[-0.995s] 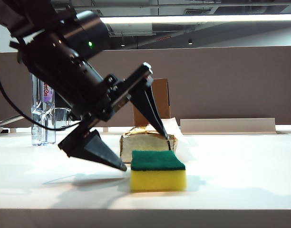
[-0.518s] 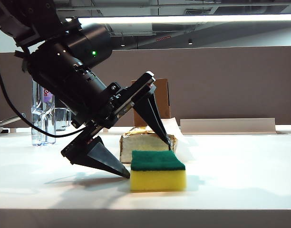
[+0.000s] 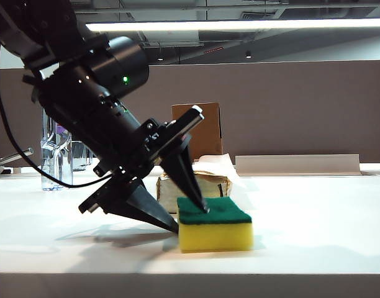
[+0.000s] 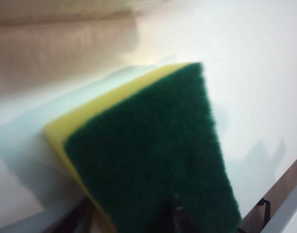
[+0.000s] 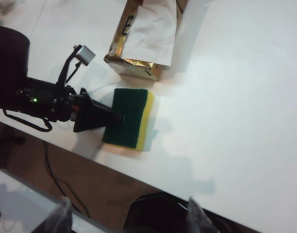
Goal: Move the sponge from right to left to wipe the table, avoiding obstacles on the table, and finally reaching the bottle of mineral water.
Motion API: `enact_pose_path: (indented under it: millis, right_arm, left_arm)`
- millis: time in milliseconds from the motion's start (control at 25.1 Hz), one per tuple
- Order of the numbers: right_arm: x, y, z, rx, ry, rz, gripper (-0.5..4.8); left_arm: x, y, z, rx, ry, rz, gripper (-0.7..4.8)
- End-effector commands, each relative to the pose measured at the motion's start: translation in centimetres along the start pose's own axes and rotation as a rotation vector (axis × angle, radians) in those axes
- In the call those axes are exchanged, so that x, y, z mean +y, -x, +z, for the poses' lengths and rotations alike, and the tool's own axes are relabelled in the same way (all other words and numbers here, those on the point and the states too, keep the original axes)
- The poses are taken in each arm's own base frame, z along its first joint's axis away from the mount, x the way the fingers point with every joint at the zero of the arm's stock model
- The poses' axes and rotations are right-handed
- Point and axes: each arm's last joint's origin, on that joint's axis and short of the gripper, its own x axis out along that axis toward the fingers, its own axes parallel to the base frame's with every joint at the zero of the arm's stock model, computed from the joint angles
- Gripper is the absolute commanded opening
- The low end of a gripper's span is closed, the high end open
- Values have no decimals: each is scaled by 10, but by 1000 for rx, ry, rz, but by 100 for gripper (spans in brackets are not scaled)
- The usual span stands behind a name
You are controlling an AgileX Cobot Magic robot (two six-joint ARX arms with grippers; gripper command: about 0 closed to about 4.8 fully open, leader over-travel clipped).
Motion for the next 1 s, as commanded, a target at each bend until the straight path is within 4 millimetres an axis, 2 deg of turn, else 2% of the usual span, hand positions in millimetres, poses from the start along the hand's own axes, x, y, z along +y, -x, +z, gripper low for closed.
enact_pose_path:
  millis: [40,80,239,358,478,995]
  right_arm:
    - [1,2,1,-11,5,4,304]
    - [1,2,1,-11,5,4,304]
    - [1,2,1,-11,5,4,304]
    - [1,2,1,-11,5,4,304]
    - [1,2,1,-11,1,4,301]
    - [1,2,1,-12,0,4,277]
  left_arm:
    - [4,-3,-4,27,14,27,207]
    - [4,-3,-4,27,14,27,200]
    - [4,-3,-4,26,13,27,91]
    - [4,-3,-4,24,8,30,75]
    - [4,-3,-4,23,3,30,-7]
    - [7,-2,-7,40,-69,87,-6]
